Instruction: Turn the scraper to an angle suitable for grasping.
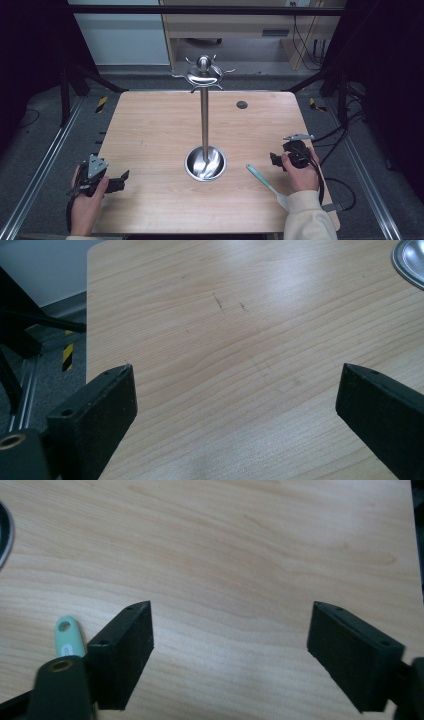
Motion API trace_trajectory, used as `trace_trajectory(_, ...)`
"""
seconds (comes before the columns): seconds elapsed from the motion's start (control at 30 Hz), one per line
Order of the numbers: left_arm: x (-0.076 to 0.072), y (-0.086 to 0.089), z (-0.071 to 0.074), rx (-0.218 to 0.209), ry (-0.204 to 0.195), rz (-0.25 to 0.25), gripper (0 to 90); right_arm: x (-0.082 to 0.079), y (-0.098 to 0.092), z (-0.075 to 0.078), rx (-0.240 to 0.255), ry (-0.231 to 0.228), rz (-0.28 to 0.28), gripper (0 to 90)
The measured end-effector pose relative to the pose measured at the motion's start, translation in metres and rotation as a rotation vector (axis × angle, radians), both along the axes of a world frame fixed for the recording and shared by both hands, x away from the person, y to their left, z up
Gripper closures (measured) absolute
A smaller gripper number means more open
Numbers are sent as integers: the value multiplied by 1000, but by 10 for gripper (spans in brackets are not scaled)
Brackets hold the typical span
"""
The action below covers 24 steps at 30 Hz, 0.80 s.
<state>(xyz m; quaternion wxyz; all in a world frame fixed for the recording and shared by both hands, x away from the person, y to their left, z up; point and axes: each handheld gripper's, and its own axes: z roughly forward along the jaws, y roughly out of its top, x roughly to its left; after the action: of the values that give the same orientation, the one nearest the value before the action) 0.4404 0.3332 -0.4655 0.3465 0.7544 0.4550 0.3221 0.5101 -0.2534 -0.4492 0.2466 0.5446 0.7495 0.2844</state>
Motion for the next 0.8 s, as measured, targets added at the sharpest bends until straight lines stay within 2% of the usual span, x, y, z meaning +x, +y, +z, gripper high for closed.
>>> trace_trajectory(0.13,-2,0,1,5,-1,-6,28,0,7,-1,-36,-22,48,243)
trace_trajectory(0.23,-2,0,1,4,-3,-6,27,1,12,-1,-29,0,60,247)
trace_trajectory(0.33,0,0,0,4,1,-5,28,4,17,1,-41,16,41,229)
trace_trajectory(0.43,0,-1,0,4,5,-10,28,6,22,1,-35,23,60,276)
trace_trajectory(0.5,0,-1,0,5,3,-10,28,6,27,0,-50,32,86,389)
trace_trajectory(0.53,0,-1,0,5,3,-10,27,6,27,0,-50,32,86,389)
trace_trajectory(0.57,0,-1,0,5,4,-8,27,5,32,-1,-60,39,122,489)
trace_trajectory(0.6,0,-1,0,5,4,-8,27,4,34,-2,-65,50,135,547)
trace_trajectory(0.8,0,0,0,6,2,-2,27,2,46,-6,-61,95,227,800)
